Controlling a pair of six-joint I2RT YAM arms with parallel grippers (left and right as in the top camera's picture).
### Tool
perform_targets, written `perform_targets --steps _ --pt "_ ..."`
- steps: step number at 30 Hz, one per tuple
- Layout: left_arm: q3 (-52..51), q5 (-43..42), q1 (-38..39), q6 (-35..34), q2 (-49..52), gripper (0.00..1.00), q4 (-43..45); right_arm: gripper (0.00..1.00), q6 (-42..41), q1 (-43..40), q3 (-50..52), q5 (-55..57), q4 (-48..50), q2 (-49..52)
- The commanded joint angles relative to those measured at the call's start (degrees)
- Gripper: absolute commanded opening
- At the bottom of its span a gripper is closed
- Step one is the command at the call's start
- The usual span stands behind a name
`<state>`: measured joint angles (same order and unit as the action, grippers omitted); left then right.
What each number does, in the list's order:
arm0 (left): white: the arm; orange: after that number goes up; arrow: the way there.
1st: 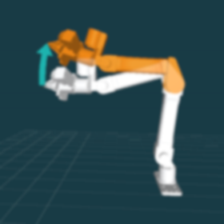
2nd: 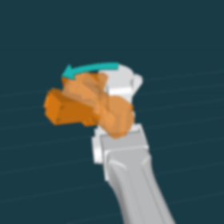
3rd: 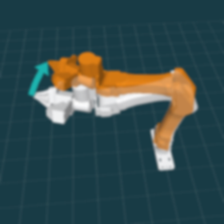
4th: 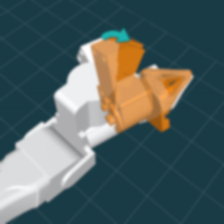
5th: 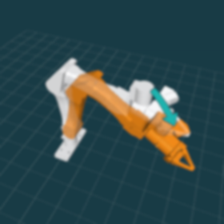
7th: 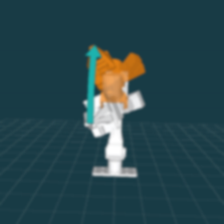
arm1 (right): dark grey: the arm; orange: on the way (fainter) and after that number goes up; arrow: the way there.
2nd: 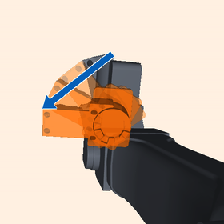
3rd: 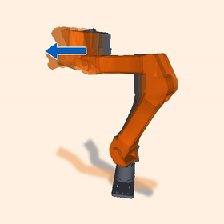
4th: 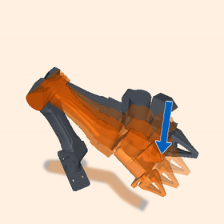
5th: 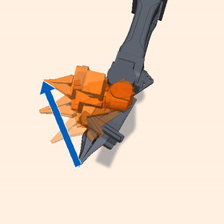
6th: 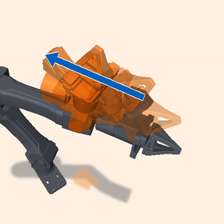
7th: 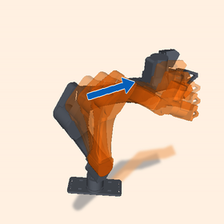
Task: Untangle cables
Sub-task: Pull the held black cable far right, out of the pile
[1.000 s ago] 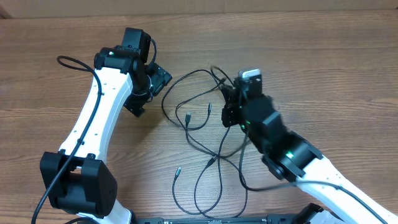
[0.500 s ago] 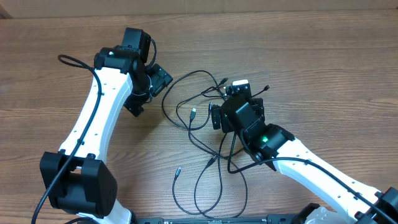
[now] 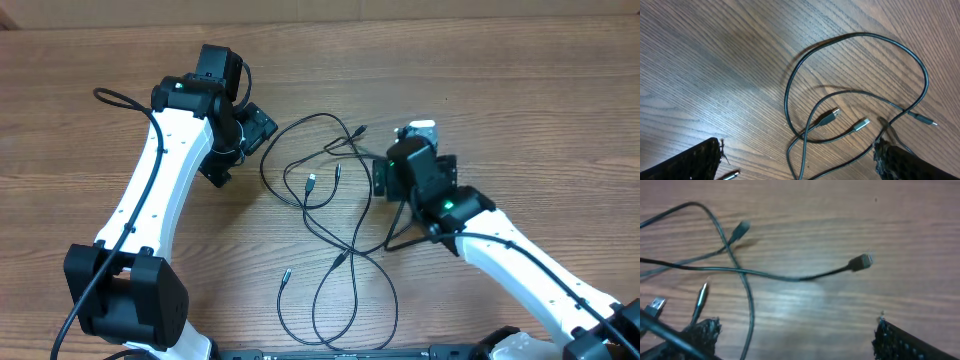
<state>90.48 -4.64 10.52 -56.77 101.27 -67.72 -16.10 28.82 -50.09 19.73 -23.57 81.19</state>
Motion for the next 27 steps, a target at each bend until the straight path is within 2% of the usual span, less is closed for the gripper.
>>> perform_targets --steps 1,6,8,10,11,12,13,20,27 --pt "0.37 0.59 0.39 1.11 -0.87 1.0 0.02 0.94 5.35 -2.67 0.24 -7.63 1.53 0.39" --pt "0.37 0.61 0.39 1.11 -0.87 1.0 0.02 0.93 10.16 -3.17 0.26 -9.88 0.35 3.32" --pt "0.37 0.59 0.39 1.11 -0.87 0.99 0.02 0.83 11.85 -3.17 0.26 -12.87 0.37 5.18" --pt "0.37 0.59 0.39 1.11 -0.87 1.0 0.02 0.62 11.91 -3.17 0.26 -14.58 0.55 6.19" --pt "0.37 0.59 0.39 1.11 -0.87 1.0 0.02 0.34 11.89 -3.17 0.26 -15.1 0.59 6.45" --pt "0.37 0.59 0.39 1.11 -0.87 1.0 0.02 0.16 11.8 -3.17 0.26 -15.15 0.57 6.49" --pt "0.37 0.61 0.39 1.11 -0.87 1.0 0.02 0.04 11.45 -3.17 0.24 -15.17 0.61 6.47" --pt "0.37 0.61 0.39 1.11 -0.87 1.0 0.02 0.04 11.23 -3.17 0.07 -15.17 0.96 3.78" --pt "0.37 0.59 0.39 1.11 -0.87 1.0 0.0 0.04 10.16 -3.17 -0.59 -15.63 0.81 -9.7"
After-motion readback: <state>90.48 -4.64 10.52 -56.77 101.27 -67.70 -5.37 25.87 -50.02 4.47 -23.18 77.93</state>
